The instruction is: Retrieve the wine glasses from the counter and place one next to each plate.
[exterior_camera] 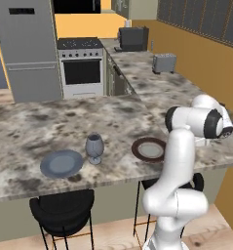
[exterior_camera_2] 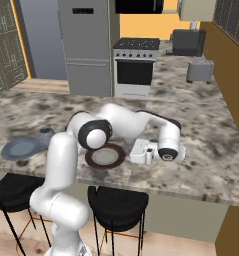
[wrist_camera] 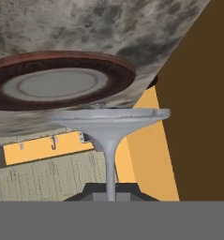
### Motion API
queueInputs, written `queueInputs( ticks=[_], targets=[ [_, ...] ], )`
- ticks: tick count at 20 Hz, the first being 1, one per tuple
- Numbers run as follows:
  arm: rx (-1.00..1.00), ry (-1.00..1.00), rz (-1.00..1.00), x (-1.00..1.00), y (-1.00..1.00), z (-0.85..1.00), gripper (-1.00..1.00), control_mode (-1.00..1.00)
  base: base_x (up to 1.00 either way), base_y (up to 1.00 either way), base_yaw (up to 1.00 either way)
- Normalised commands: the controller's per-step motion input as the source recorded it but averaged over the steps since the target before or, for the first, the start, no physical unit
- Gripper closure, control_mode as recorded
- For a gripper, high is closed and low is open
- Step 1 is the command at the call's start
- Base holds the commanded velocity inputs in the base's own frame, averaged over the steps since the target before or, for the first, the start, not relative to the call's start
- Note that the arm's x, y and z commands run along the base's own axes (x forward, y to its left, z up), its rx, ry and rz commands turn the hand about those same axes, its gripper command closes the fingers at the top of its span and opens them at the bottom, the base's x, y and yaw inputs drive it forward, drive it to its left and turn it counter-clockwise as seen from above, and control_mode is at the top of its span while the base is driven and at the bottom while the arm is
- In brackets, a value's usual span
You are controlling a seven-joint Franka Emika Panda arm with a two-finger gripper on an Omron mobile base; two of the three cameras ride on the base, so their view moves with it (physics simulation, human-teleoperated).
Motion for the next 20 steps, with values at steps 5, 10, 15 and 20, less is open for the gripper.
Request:
queueInputs(
  ticks=[5,10,15,20],
  targets=[
    [0.00,0.07,0.00,0.23,0.08,-0.29,1.00,-1.00,0.00,0.00,0.00],
    [0.00,-0.06,0.01,0.19,0.00,-0.08,1.00,-1.00,0.00,0.00,0.00],
    [0.00,-0.20,0.02,0.24,0.00,0.00,1.00,-1.00,0.00,0.00,0.00],
    [0.00,-0.06,0.00,0.26,0.00,-0.12,1.00,-1.00,0.00,0.00,0.00]
  ],
)
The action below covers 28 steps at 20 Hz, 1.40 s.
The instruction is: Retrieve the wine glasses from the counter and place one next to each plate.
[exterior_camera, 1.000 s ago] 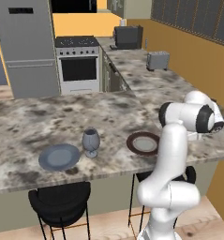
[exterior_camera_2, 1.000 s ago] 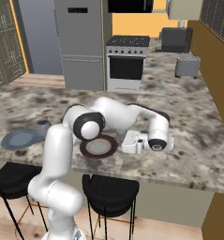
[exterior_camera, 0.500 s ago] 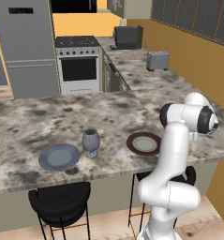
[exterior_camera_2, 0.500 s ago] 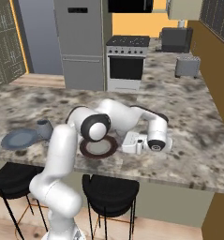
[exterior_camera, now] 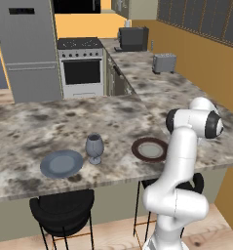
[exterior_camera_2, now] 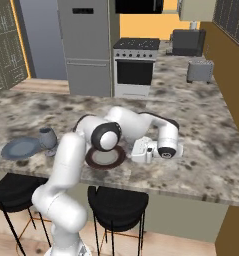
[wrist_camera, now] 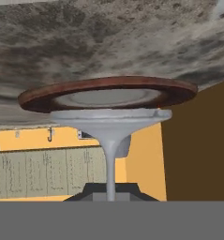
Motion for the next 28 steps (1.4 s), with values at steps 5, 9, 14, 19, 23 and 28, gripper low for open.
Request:
queueInputs(
  ticks=[5,9,14,19,23,28],
  targets=[
    [0.00,-0.03,0.00,0.28,-0.02,-0.25,1.00,-1.00,0.00,0.00,0.00],
    [0.00,-0.05,0.03,0.30,-0.32,-0.36,1.00,-1.00,0.00,0.00,0.00],
    [-0.01,-0.08,0.04,0.19,-0.24,-0.37,1.00,-1.00,0.00,0.00,0.00],
    [-0.02,-0.02,0.01,0.31,-0.02,-0.39,1.00,-1.00,0.00,0.00,0.00],
    [-0.02,0.00,0.00,0.27,-0.06,-0.39,-1.00,-1.00,0.00,0.00,0.00],
    [0.00,-0.02,0.01,0.00,-0.30,-0.25,-1.00,-1.00,0.00,0.00,0.00]
  ],
)
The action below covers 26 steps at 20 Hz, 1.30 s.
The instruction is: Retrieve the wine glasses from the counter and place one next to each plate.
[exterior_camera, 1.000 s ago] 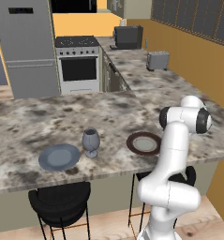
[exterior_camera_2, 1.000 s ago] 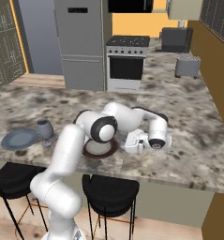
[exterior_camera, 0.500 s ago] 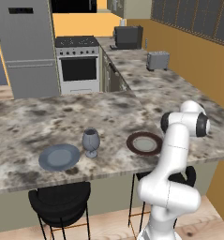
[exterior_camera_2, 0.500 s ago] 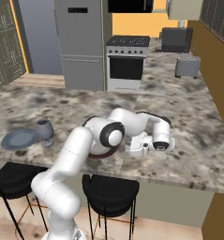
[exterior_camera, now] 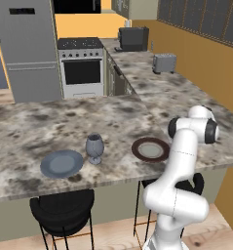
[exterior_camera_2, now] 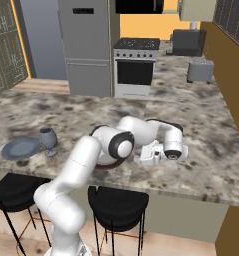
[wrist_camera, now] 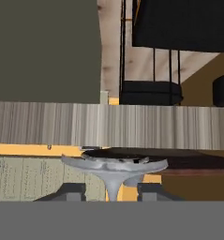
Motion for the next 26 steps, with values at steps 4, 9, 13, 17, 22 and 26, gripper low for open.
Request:
queueInputs(
  ticks=[4,9,13,17,22,26],
  targets=[
    [0.00,-0.06,0.01,0.00,-0.25,-0.05,-1.00,-1.00,0.00,0.00,0.00],
    [0.00,-0.02,-0.01,0.02,-0.39,0.00,-1.00,-1.00,0.00,0.00,0.00],
    [0.00,0.00,-0.15,-0.09,-0.46,0.03,-1.00,-1.00,0.00,0.00,0.00],
    [0.00,-0.01,-0.23,-0.36,-0.39,0.28,-1.00,-1.00,0.00,0.00,0.00],
    [0.00,-0.05,-0.19,-0.58,0.00,0.84,-1.00,-1.00,0.00,0.00,0.00],
    [0.00,-0.07,-0.05,-0.69,0.00,1.00,-1.00,-1.00,0.00,0.00,0.00]
  ],
)
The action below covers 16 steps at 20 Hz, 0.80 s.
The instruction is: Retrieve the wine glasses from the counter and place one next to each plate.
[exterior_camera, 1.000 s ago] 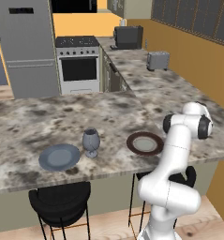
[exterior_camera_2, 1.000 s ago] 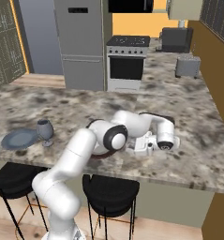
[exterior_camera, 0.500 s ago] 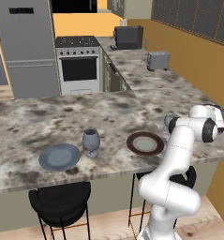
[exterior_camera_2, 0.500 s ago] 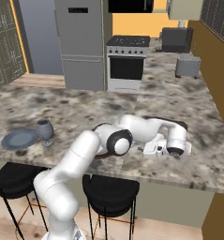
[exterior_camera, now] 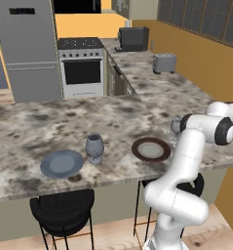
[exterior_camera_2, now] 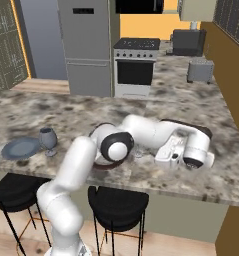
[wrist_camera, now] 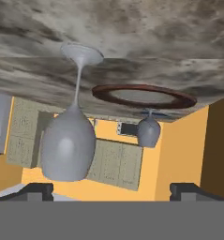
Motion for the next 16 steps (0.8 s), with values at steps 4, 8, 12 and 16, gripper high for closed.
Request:
queueInputs(
  ticks=[4,8,12,16],
  targets=[
    [0.00,-0.15,0.00,-0.88,0.03,1.00,-1.00,-1.00,0.00,0.00,0.00],
    [-0.03,-0.27,0.00,-1.00,0.28,0.98,-1.00,-1.00,0.00,0.00,0.00],
    [-0.03,-0.30,0.00,-1.00,0.49,0.68,-1.00,-1.00,0.00,0.00,0.00],
    [-0.13,-0.26,-0.07,-0.99,0.84,0.54,-1.00,-1.00,0.00,0.00,0.00]
  ],
)
